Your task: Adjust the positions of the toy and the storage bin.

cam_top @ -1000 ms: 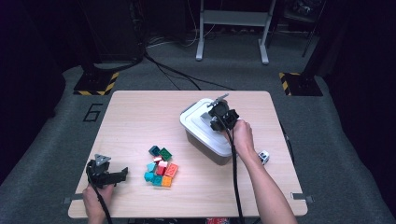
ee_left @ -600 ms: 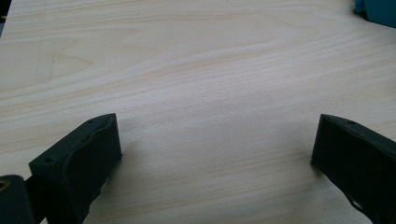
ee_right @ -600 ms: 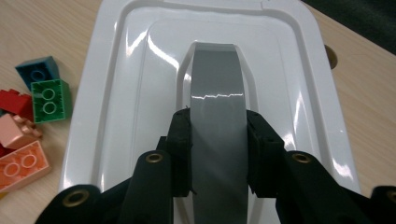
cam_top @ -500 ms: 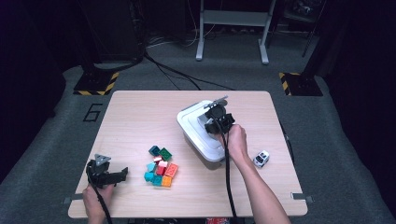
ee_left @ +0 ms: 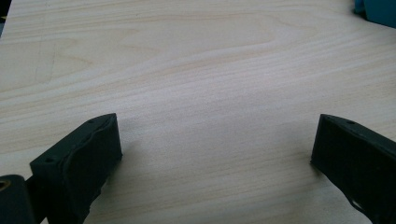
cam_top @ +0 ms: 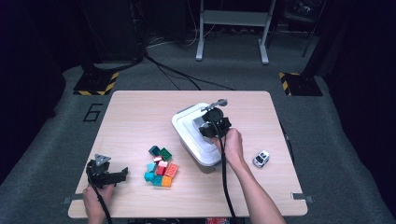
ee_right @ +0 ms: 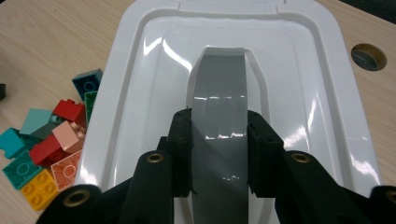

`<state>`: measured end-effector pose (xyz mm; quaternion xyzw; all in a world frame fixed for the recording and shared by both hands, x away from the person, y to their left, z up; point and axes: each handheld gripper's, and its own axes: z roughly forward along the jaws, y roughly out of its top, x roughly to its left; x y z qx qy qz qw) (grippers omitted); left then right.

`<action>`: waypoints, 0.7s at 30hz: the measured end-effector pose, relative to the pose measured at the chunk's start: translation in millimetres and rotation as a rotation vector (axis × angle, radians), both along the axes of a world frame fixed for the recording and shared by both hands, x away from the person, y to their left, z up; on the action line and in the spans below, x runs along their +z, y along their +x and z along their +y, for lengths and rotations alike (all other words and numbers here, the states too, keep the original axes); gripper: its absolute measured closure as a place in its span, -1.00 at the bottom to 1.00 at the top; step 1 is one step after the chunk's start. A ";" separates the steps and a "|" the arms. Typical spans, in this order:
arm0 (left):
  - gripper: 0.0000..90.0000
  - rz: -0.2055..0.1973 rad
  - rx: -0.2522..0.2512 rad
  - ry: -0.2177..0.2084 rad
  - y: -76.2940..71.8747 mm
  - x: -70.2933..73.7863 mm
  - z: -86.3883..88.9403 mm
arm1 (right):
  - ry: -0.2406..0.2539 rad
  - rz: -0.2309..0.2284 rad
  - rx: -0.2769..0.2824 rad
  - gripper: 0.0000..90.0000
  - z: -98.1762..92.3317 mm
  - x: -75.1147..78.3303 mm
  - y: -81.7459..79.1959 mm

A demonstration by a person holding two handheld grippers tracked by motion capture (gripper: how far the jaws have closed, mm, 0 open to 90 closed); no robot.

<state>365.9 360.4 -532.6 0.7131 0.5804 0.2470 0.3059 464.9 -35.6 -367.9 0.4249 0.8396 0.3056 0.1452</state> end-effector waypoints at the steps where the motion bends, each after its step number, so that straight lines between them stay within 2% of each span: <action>1: -0.97 0.000 0.000 0.000 0.0 0.0 0.0 | 0.006 0.000 0.005 0.50 1.6 -0.3 -0.7; 8: -0.97 -0.001 0.000 0.000 0.0 0.0 0.0 | 0.018 -0.005 0.032 0.50 12.2 -1.4 -5.9; 21: -0.97 0.000 0.000 0.000 0.0 0.0 0.0 | 0.050 -0.005 0.049 0.50 24.1 -3.6 -12.3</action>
